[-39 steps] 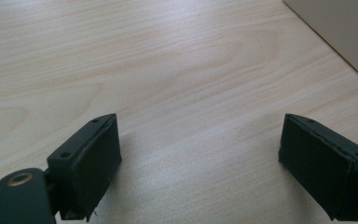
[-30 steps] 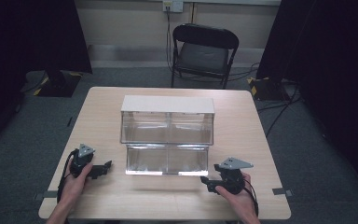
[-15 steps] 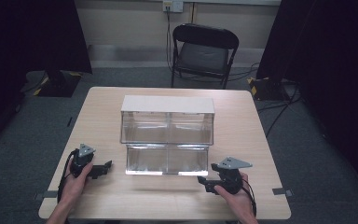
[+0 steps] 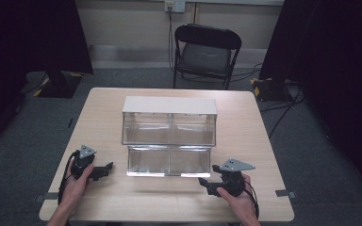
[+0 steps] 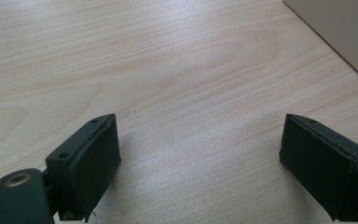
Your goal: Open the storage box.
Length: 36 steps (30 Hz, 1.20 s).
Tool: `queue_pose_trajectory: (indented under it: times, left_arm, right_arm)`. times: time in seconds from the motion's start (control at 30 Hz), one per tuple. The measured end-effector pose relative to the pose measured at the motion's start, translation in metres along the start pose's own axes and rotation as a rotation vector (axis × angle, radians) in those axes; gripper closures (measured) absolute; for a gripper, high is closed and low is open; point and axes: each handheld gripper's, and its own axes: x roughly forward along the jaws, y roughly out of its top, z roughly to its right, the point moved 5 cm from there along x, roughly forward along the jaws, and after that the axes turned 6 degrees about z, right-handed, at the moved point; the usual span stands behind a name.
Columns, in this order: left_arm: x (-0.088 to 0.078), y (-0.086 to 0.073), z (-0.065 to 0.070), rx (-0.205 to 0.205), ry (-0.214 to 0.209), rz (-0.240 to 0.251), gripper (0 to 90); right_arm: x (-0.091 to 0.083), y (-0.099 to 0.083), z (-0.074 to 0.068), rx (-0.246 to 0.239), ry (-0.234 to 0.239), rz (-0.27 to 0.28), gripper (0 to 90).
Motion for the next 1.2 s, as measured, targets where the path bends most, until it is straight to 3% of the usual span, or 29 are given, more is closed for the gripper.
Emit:
queue_pose_trajectory:
  times: [1.2]
  left_arm:
    - [0.0, 0.0, 0.0, 0.0, 0.0, 0.0, 11.5]
  right_arm:
    - [-0.0034, 0.0028, -0.0034, -0.008, 0.023, 0.019, 24.3]
